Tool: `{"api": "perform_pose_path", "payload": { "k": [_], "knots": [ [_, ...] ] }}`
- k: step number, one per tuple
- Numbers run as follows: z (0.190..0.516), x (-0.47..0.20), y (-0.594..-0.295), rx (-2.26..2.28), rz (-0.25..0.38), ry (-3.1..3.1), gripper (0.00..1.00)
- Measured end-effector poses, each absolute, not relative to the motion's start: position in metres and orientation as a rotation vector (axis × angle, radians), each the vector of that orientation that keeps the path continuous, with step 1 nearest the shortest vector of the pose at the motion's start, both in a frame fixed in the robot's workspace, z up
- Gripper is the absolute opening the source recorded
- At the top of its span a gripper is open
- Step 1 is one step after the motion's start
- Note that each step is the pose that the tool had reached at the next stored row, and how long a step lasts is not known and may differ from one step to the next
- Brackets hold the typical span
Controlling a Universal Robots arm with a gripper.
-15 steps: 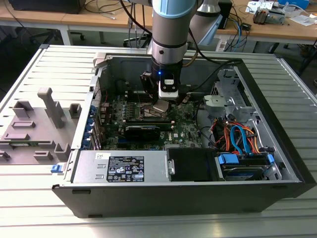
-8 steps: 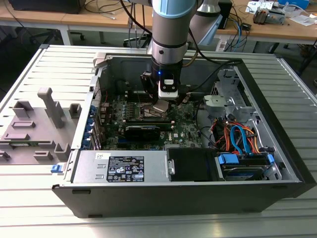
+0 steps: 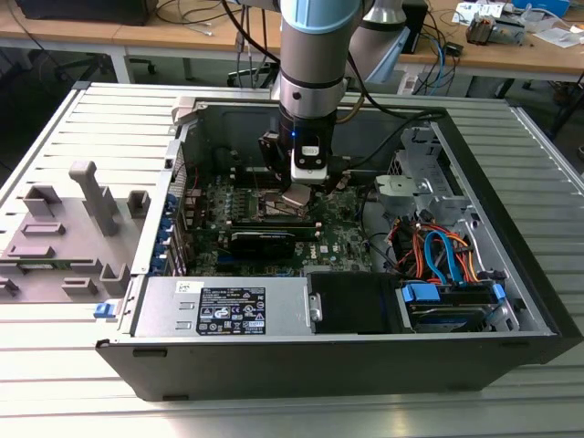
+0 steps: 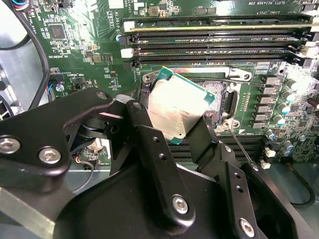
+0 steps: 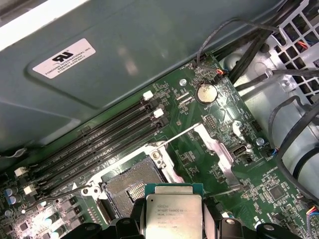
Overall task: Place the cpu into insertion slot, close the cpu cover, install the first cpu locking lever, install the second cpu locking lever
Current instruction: 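Place the cpu into insertion slot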
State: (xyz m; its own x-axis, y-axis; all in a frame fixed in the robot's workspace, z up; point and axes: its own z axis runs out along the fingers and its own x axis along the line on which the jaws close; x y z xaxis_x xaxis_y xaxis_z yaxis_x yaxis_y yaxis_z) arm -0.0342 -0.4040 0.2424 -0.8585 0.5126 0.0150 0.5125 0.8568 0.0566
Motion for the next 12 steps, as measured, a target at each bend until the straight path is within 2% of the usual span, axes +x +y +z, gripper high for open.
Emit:
{"api": "perform_pose_path", "payload": {
  "k": [12],
  "knots": [
    [0.2424,-0.0343,-0.404,0.862,0.092,3.018,0.55]
  ]
}}
